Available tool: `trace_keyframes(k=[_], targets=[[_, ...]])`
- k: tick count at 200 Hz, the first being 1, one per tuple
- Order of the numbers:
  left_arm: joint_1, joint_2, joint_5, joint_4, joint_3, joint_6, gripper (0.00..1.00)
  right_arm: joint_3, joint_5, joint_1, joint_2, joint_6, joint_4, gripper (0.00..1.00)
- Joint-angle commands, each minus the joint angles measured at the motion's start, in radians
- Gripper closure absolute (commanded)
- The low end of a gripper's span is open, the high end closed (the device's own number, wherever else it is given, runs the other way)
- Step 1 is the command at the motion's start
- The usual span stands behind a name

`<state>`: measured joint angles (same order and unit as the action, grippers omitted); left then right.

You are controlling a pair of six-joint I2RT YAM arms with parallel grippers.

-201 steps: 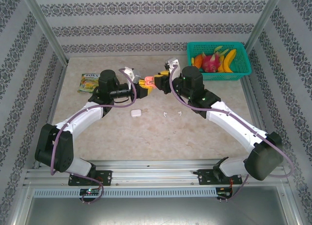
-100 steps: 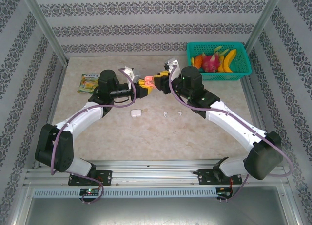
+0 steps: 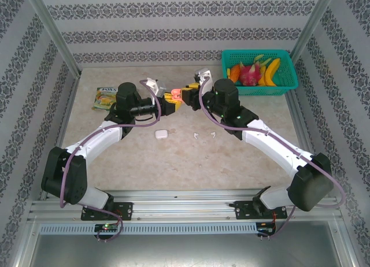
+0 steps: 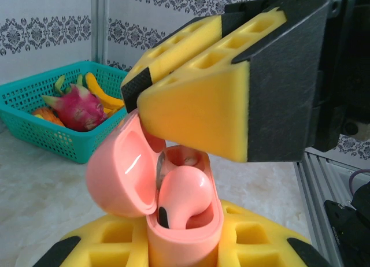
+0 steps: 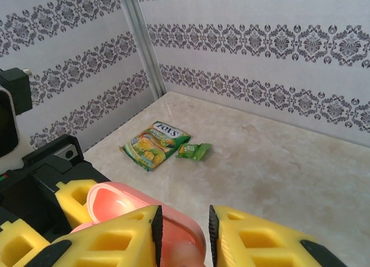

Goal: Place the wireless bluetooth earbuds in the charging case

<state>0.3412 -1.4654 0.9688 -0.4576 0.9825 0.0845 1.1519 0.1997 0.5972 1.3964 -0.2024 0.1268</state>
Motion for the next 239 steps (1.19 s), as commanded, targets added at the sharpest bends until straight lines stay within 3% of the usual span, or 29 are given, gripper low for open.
trace_keyframes(k=[1, 160, 239], targets=[[0.013, 0.009, 0.028, -0.067, 0.010, 0.009, 1.00, -0.012, -0.008, -0.008, 0.010, -0.021, 0.044, 0.71], [0.012, -0.007, -0.127, -0.064, -0.059, -0.034, 1.00, -0.054, 0.028, -0.079, 0.009, -0.224, 0.087, 0.74], [-0.008, 0.101, -0.421, -0.172, -0.220, -0.041, 1.00, -0.208, -0.015, -0.114, 0.061, -0.429, 0.143, 0.68]])
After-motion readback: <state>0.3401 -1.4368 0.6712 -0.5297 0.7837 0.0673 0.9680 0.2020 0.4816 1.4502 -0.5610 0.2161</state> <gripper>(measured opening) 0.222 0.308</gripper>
